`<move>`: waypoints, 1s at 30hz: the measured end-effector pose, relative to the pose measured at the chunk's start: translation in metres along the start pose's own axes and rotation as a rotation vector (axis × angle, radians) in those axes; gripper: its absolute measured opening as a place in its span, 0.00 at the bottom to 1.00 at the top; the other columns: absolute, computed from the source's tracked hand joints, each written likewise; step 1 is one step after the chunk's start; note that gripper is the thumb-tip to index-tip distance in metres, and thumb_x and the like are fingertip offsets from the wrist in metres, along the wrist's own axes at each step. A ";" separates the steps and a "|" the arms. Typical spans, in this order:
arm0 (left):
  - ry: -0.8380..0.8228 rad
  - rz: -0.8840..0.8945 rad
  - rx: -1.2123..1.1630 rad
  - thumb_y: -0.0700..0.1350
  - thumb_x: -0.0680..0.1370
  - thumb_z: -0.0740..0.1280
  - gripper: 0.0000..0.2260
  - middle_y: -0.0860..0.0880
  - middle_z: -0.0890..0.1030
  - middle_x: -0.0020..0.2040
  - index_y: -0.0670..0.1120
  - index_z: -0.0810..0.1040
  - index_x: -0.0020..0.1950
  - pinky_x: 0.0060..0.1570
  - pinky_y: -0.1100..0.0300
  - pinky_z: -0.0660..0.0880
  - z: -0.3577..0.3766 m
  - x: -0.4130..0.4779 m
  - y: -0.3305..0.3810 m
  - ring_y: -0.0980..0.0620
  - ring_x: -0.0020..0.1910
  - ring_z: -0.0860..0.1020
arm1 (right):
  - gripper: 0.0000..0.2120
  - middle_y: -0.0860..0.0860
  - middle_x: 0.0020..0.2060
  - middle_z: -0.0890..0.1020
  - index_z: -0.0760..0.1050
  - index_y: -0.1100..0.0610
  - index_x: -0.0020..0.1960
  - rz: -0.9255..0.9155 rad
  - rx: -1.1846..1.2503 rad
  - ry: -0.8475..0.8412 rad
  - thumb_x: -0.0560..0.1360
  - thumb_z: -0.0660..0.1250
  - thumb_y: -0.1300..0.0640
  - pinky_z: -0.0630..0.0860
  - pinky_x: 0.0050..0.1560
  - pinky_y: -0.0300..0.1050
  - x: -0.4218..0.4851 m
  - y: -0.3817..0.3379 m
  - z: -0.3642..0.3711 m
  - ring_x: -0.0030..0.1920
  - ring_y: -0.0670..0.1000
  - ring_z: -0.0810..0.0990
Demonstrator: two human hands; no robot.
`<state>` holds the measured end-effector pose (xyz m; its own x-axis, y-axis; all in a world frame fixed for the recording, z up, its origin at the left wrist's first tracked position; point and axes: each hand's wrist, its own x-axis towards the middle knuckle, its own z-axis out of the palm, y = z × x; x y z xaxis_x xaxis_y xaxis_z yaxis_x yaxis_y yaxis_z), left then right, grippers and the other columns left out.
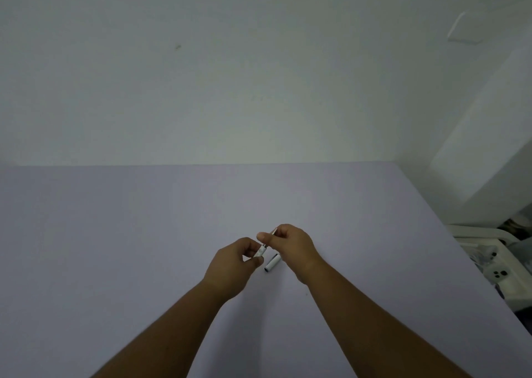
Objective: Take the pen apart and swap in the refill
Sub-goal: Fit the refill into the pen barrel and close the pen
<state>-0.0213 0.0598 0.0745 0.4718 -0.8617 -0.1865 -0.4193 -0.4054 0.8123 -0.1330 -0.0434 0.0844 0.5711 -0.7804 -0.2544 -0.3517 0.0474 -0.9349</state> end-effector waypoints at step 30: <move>0.032 0.002 0.051 0.48 0.74 0.68 0.03 0.59 0.79 0.41 0.56 0.77 0.44 0.37 0.66 0.71 0.001 -0.001 0.008 0.60 0.39 0.76 | 0.09 0.48 0.39 0.79 0.77 0.51 0.40 0.068 0.103 -0.066 0.71 0.70 0.46 0.70 0.38 0.40 -0.007 -0.001 -0.009 0.37 0.47 0.73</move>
<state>-0.0259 0.0578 0.0803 0.4951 -0.8528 -0.1662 -0.4588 -0.4191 0.7835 -0.1435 -0.0436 0.0892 0.5974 -0.7308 -0.3303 -0.3153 0.1647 -0.9346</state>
